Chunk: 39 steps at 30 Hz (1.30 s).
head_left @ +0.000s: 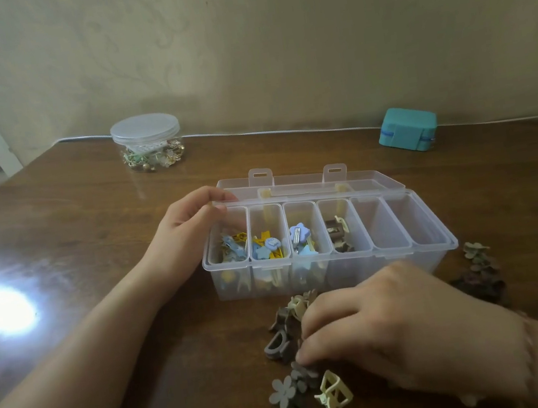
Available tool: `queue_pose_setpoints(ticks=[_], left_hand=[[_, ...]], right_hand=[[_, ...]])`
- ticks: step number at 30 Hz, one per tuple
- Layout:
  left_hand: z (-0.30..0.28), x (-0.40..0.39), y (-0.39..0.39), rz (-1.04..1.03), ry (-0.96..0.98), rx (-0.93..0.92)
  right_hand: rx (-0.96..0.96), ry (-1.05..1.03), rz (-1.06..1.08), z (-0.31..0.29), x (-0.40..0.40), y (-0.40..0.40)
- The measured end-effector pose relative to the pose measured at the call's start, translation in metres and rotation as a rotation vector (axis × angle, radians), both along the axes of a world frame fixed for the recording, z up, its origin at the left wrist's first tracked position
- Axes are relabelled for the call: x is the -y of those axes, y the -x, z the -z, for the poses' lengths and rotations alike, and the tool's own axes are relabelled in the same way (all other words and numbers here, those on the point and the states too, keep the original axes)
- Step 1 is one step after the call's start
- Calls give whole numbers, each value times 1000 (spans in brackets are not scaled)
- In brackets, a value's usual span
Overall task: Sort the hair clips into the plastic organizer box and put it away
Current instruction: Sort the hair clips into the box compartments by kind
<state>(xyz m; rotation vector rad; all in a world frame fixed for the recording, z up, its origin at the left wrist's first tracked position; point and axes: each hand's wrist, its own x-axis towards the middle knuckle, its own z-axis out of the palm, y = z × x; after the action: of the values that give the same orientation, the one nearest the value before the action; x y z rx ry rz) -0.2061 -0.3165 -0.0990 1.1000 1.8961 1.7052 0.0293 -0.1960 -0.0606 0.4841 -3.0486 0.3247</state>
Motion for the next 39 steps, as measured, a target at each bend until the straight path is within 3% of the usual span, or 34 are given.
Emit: queue_pose_setpoints(ticks=[6, 10, 14, 18, 21, 23, 26, 31, 35, 39], left_hand=[[0, 0, 0, 11, 4, 0], [0, 1, -1, 9, 4, -1], [-1, 1, -1, 13, 4, 9], [-1, 1, -1, 10, 7, 6], [-1, 1, -1, 5, 15, -4], [0, 1, 0, -1, 15, -4], [1, 1, 1, -5, 14, -5], [0, 0, 0, -4, 2, -5], [0, 0, -1, -4, 2, 2], [0, 0, -1, 6, 4, -1]], right_hand=[[-165, 14, 108, -4, -5, -5], [-402, 241, 244, -15, -19, -11], [-497, 144, 469, -18, -27, -10], [-496, 99, 541, -17, -28, -13], [-572, 218, 471, -22, -23, -17], [-474, 261, 329, -21, -13, -16], [-268, 103, 125, -10, -2, -9], [-98, -55, 71, 3, 4, -1], [-151, -60, 90, 3, 4, -2], [-362, 214, 178, -8, -13, -8]])
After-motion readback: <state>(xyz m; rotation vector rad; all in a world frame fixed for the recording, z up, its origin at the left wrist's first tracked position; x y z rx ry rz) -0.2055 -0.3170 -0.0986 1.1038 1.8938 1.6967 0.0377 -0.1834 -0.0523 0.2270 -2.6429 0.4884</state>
